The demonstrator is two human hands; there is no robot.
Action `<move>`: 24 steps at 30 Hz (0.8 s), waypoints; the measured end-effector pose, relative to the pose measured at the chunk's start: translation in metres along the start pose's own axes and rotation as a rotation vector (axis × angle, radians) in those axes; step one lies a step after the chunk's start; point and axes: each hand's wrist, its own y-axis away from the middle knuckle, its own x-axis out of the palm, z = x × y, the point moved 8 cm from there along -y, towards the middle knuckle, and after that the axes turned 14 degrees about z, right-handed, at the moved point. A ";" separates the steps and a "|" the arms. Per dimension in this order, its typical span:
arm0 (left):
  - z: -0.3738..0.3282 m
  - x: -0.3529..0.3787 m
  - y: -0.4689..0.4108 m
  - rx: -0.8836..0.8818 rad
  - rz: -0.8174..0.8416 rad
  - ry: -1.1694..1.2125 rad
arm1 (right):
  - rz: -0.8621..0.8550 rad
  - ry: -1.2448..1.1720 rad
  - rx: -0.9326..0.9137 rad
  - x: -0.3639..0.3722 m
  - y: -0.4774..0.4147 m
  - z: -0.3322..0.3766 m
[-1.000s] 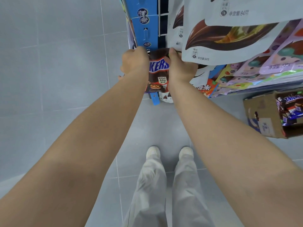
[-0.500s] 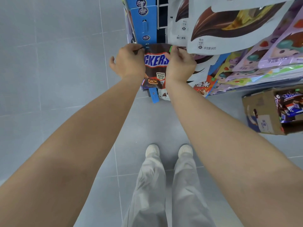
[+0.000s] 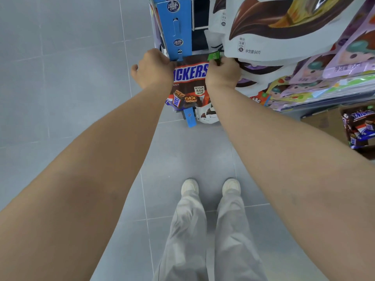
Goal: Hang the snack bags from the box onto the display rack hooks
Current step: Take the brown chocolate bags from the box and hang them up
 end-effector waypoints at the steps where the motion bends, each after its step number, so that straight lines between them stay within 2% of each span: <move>1: 0.000 0.002 -0.003 -0.001 0.013 -0.023 | 0.020 -0.008 0.006 0.002 0.000 -0.002; 7: 0.023 0.013 -0.004 -0.113 0.078 -0.032 | 0.105 -0.026 0.096 0.006 0.003 -0.016; 11: 0.032 0.017 0.020 -0.236 0.081 -0.052 | 0.184 -0.075 0.229 0.004 0.020 -0.029; 16: 0.003 0.045 0.066 -0.349 0.310 -0.092 | 0.417 -0.182 0.376 -0.011 0.044 -0.050; 18: -0.021 0.069 0.080 -0.253 0.492 -0.148 | 0.496 -0.240 0.393 -0.029 0.053 -0.058; 20: -0.057 0.095 0.102 -0.058 0.695 -0.157 | 0.524 -0.271 0.389 -0.057 0.059 -0.070; 24: -0.127 0.133 0.156 0.097 0.823 -0.143 | 0.522 -0.352 0.397 -0.132 0.068 -0.103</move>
